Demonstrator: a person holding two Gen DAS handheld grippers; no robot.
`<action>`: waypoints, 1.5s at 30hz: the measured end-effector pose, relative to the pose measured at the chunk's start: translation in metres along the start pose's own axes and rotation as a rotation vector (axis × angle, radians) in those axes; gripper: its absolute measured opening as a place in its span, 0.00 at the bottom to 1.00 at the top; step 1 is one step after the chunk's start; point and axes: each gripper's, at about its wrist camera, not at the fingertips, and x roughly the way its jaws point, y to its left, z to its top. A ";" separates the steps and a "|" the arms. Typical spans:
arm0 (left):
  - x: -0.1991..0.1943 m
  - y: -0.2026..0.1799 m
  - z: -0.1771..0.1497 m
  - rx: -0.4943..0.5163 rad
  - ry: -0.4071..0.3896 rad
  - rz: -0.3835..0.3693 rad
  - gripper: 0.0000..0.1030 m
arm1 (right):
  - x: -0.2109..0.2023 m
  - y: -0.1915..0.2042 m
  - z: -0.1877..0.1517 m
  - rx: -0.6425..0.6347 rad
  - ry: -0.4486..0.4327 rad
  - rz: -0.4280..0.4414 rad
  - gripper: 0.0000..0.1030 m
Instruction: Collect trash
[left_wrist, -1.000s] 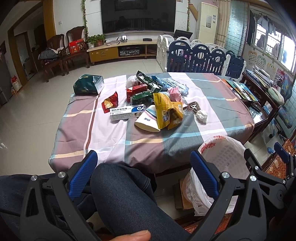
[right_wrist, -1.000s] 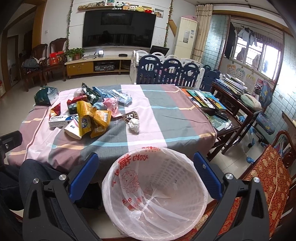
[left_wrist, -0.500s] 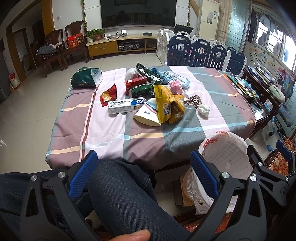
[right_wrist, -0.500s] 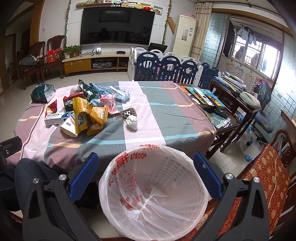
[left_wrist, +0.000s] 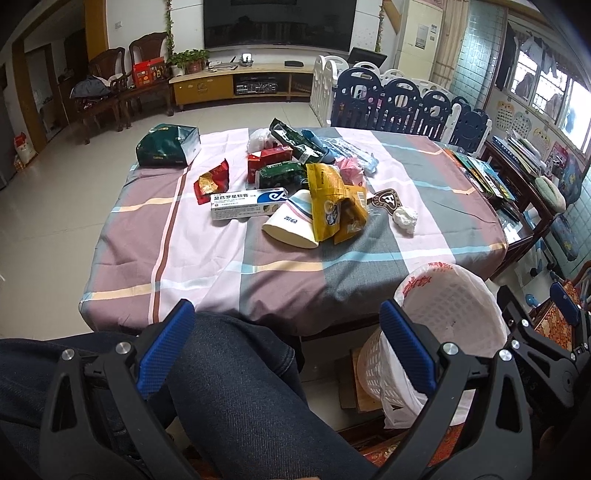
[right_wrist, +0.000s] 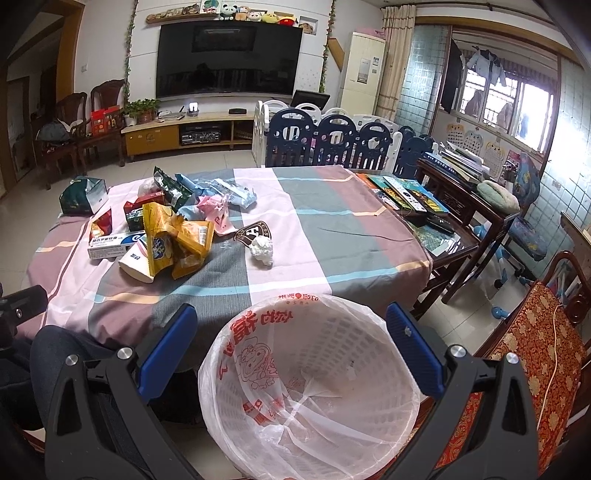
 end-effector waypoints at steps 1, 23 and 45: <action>0.001 0.001 0.000 -0.004 -0.003 -0.001 0.97 | 0.000 -0.001 0.001 0.002 -0.002 0.001 0.98; 0.006 0.031 0.006 -0.095 -0.073 0.038 0.88 | 0.028 -0.007 0.027 0.083 0.047 0.145 0.97; 0.126 0.122 0.064 -0.478 0.126 0.115 0.70 | 0.192 0.157 0.088 -0.168 0.165 0.421 0.75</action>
